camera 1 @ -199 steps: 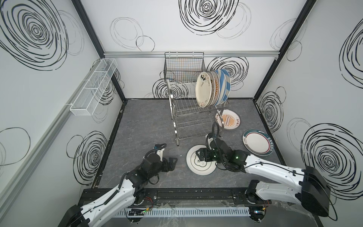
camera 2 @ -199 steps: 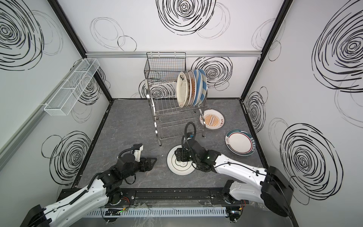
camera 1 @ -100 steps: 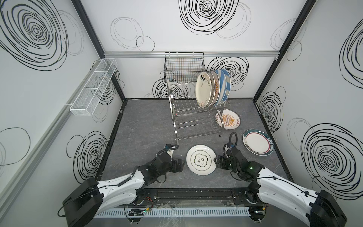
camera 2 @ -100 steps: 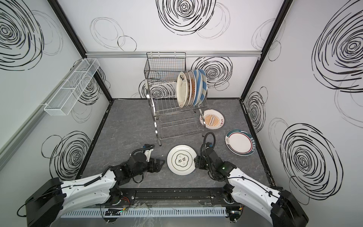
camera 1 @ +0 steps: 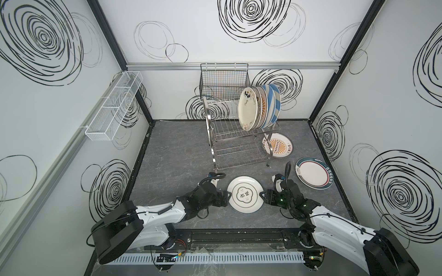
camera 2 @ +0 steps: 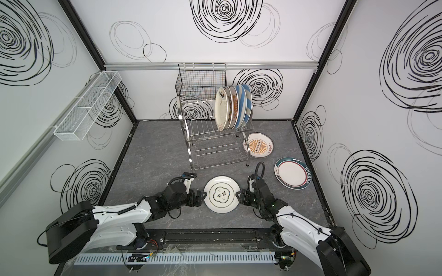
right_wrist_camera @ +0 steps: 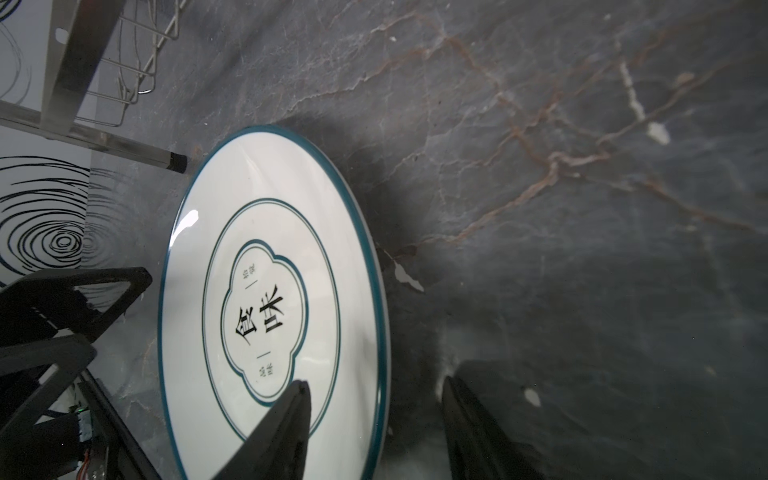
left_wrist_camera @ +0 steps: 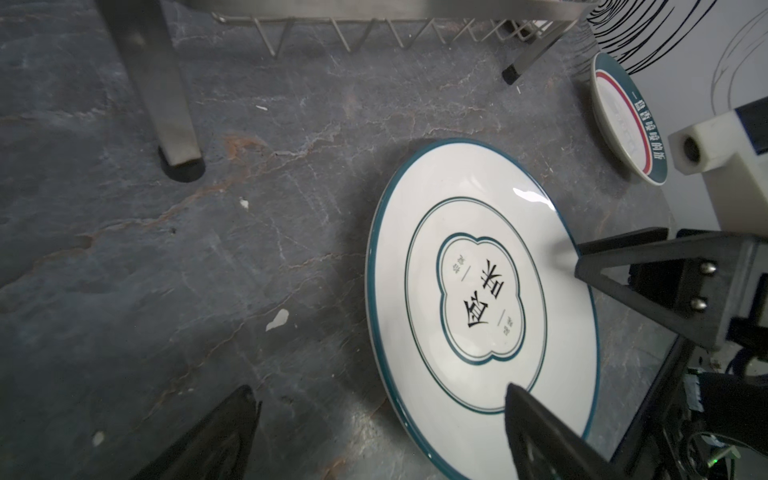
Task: Load the plates into the dish rack
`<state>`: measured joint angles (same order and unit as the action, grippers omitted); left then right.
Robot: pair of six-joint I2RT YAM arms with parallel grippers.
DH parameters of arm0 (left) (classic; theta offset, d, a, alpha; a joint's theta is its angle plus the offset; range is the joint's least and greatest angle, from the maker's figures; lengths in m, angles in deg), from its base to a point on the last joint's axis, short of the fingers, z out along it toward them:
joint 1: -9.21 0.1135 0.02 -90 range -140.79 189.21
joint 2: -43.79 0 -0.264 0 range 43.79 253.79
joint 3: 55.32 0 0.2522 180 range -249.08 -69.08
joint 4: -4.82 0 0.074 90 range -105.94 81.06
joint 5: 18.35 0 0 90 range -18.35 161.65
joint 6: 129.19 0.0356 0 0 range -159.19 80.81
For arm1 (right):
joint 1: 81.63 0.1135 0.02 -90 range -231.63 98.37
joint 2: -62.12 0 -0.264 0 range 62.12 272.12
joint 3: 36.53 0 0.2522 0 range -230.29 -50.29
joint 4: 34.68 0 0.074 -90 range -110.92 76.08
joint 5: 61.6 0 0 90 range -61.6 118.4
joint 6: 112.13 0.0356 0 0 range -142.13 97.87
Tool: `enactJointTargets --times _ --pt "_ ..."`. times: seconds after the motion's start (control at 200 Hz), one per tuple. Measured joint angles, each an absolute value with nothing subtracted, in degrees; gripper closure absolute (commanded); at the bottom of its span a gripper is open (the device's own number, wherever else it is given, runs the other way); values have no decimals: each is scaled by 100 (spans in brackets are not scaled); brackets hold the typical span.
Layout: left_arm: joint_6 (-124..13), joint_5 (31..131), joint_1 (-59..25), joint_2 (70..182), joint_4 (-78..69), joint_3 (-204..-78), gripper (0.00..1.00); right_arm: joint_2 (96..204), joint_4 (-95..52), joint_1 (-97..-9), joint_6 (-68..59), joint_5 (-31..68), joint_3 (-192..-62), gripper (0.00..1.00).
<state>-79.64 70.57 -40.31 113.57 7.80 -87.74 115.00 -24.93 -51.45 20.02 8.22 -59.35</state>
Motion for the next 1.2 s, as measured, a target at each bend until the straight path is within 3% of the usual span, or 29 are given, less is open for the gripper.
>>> enactJointTargets --times 0.305,0.665,0.82,0.96,1.201 --pt "-7848 7193 -4063 12001 1053 -9069 4 12145 -3212 -5327 1952 365 -5940 55" --pt "-7771 7315 -4136 12299 1188 -9231 4 12869 -3828 -5467 1945 -127 -5999 76" --pt "-7771 7332 -4170 12301 1225 -9231 4 12768 -3623 -5524 1971 -134 -5999 86" --pt "-7769 7337 -4186 12301 1223 -9231 4 12337 -3461 -5609 2111 -241 -6053 100" --pt "-7771 7258 -4044 11778 865 -9191 4 11701 -2510 -5681 1978 13 -6311 100"
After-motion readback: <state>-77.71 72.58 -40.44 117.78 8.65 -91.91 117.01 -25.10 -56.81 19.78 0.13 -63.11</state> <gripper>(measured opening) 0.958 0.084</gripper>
